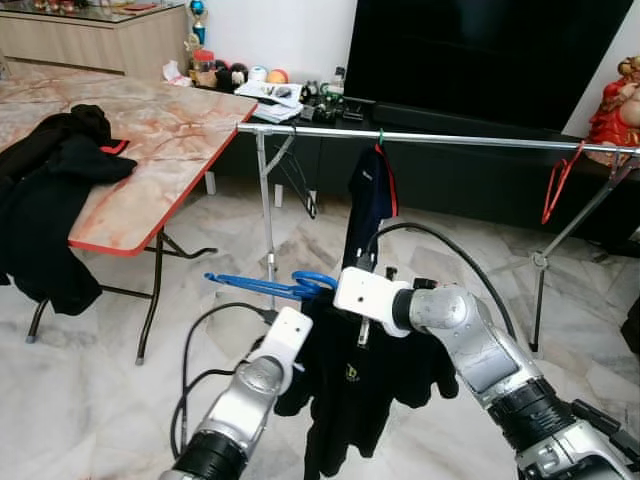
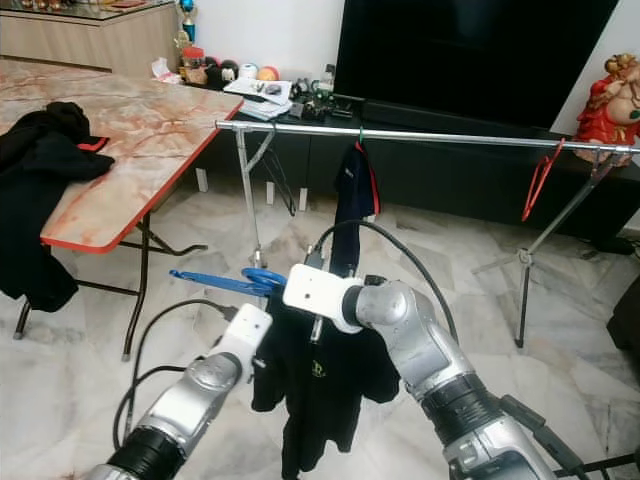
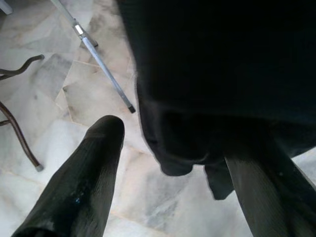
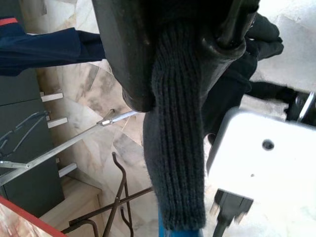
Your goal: Hang hanger
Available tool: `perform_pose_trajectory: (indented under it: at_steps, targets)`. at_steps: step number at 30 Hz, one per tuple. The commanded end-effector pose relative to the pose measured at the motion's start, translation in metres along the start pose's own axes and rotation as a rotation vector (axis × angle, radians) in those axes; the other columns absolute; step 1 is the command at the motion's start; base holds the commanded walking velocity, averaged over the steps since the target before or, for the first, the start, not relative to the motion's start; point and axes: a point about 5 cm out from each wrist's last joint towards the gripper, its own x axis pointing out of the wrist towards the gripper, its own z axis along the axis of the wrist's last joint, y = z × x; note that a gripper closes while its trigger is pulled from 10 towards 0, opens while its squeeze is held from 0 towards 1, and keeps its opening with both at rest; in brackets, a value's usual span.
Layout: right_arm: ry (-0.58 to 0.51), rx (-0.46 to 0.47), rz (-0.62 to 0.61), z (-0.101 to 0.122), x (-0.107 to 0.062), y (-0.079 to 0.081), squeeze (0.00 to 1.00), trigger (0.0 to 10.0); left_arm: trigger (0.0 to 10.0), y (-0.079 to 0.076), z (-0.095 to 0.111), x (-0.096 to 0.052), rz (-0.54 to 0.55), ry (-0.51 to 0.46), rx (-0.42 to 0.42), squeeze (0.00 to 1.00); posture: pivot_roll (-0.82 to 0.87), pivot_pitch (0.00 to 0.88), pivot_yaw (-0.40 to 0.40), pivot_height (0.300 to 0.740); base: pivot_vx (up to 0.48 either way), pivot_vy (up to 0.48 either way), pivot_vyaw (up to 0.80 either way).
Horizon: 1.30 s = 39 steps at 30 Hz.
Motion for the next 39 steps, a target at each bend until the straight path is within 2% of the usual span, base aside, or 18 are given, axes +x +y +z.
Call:
perform_pose_trajectory:
  at_steps: [1, 5, 10, 12, 13, 25, 39]
  targets:
    - [-0.029, -0.026, -0.013, 0.008, -0.002, -0.003, 0.00, 0.0, 10.0, -0.002, 0.003, 0.002, 0.031, -0.026, -0.039, 0.00, 0.04, 0.000, -0.119, 0.740, 0.000, 0.000, 0.00]
    - [-0.032, -0.029, -0.012, 0.009, -0.002, -0.003, 0.00, 0.0, 10.0, -0.001, 0.004, 0.004, 0.070, -0.041, -0.083, 0.00, 0.04, 0.000, -0.120, 0.740, 0.000, 0.000, 0.00]
    - [-0.033, -0.031, -0.011, 0.009, -0.003, -0.003, 0.00, 0.0, 10.0, 0.001, 0.004, 0.006, 0.086, -0.037, -0.072, 0.00, 0.04, 0.000, -0.120, 0.740, 0.000, 0.000, 0.00]
    - [-0.032, -0.031, -0.012, 0.009, -0.003, -0.003, 0.00, 0.0, 1.2, 0.003, -0.002, 0.008, 0.106, -0.018, -0.058, 0.00, 0.03, 0.000, -0.118, 0.740, 0.000, 0.000, 0.00]
    - [-0.032, -0.031, -0.013, 0.009, -0.003, -0.003, 0.00, 0.0, 0.0, 0.002, -0.004, 0.009, 0.105, -0.011, -0.073, 0.00, 0.03, 0.000, -0.117, 0.740, 0.000, 0.000, 0.00]
    - [-0.041, -0.029, -0.019, 0.011, -0.005, -0.005, 0.00, 0.0, 0.0, -0.016, -0.005, 0.014, 0.064, -0.015, -0.143, 0.00, 0.02, 0.000, -0.118, 0.740, 0.000, 0.000, 0.00]
    - [-0.044, -0.029, -0.027, 0.013, -0.006, -0.007, 0.00, 0.0, 0.0, -0.020, -0.009, 0.016, 0.071, -0.020, -0.147, 0.00, 0.02, 0.000, -0.114, 0.740, 0.000, 0.000, 0.00]
